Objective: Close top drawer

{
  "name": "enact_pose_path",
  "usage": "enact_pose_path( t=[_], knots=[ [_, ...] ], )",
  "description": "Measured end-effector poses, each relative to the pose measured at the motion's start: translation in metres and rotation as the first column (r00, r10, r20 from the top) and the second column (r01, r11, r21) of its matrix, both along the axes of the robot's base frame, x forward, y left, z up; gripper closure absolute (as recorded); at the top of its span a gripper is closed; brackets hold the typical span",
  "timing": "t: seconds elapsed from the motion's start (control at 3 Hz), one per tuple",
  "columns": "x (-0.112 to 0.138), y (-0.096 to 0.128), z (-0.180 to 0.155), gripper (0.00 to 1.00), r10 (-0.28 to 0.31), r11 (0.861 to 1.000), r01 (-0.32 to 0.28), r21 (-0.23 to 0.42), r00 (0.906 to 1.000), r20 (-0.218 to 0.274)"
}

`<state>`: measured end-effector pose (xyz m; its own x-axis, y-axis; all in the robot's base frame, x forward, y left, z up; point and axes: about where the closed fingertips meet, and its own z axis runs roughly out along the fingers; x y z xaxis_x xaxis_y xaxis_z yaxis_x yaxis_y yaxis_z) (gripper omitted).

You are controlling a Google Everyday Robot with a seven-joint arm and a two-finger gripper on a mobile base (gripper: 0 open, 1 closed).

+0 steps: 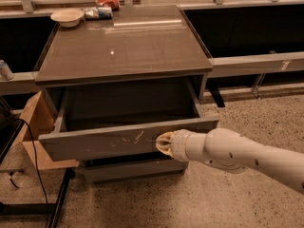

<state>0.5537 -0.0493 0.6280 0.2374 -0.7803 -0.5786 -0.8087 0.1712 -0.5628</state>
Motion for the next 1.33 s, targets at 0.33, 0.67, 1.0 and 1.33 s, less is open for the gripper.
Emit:
enact_pose_path(
  t=[0.33,0.67,1.0,1.33],
  knots=[
    [0.002,0.000,0.000,1.00,0.006,1.000,-0.006,0.003,1.0000,-0.001],
    [0.014,0.002,0.002,1.00,0.052,0.998,-0.052,0.026,0.9986,-0.009],
    [0.041,0.003,0.011,1.00,0.120,0.993,-0.120,-0.013,0.9927,0.008],
    [0.060,0.003,0.015,1.00,0.158,0.987,-0.157,-0.044,0.9873,0.016]
  ],
)
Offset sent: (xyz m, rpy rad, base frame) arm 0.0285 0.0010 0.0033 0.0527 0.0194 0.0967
